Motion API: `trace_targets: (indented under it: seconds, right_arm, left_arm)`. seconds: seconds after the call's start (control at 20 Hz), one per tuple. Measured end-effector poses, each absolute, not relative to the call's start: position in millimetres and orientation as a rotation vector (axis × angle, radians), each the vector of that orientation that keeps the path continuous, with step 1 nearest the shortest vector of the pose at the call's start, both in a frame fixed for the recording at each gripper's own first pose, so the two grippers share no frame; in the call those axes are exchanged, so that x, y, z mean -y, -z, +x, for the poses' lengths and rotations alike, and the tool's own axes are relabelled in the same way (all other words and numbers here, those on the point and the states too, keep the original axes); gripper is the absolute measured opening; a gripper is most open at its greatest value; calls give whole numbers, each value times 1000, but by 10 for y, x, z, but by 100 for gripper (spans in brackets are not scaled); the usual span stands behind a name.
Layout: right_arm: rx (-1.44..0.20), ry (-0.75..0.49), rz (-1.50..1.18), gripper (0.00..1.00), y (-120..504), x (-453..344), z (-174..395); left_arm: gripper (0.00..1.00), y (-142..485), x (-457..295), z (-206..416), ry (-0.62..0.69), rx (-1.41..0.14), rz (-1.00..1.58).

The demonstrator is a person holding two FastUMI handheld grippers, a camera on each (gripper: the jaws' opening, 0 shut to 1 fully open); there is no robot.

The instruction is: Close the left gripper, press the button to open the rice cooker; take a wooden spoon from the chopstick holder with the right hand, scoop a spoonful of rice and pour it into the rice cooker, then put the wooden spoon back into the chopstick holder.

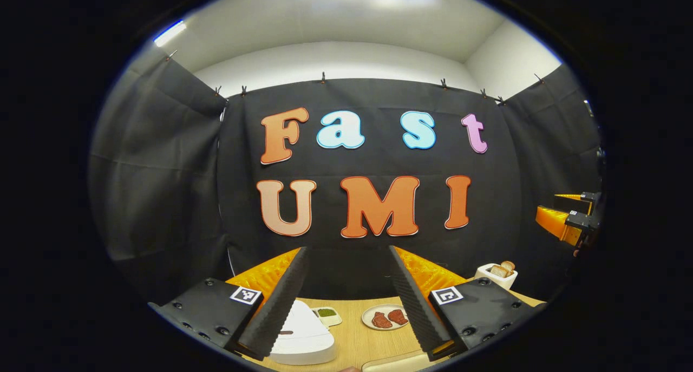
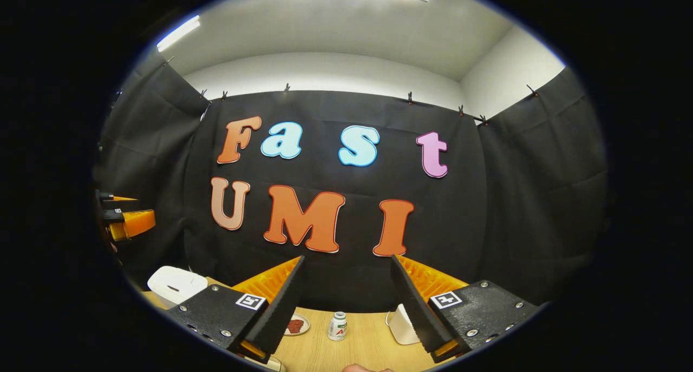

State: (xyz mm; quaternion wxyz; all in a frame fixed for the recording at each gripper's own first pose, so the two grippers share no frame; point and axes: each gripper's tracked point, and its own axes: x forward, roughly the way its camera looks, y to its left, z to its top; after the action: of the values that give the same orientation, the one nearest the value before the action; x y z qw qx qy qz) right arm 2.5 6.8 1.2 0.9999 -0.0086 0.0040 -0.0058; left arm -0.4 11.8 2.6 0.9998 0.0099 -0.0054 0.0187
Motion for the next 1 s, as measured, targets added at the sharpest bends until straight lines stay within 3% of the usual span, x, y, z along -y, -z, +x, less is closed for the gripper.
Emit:
trace_targets:
  seconds: [0.3,0.45,0.55,0.65,0.7,0.75,1.0]
  right_arm:
    - [-32,21,-25,95,70,-61,38]
    - [-41,24,-27,95,106,-51,37]
    - [-44,28,-30,95,124,-42,24]
    - [-46,34,-31,95,131,-23,2]
    - [-50,38,-32,95,147,-14,-1]
    - [-54,43,-33,95,168,0,-17]
    - [-75,71,-46,95,232,63,-71]
  left_arm:
    - [99,19,-239,4,-64,4,13]
    - [70,84,-349,66,-99,-17,20]
    - [39,196,-598,40,-201,-64,58]
    - [7,283,-710,38,-221,-101,31]
    - [12,341,-705,79,-221,-119,10]
    - [7,400,-770,94,-232,-140,4]
    - [7,720,-1122,176,-272,-264,-64]
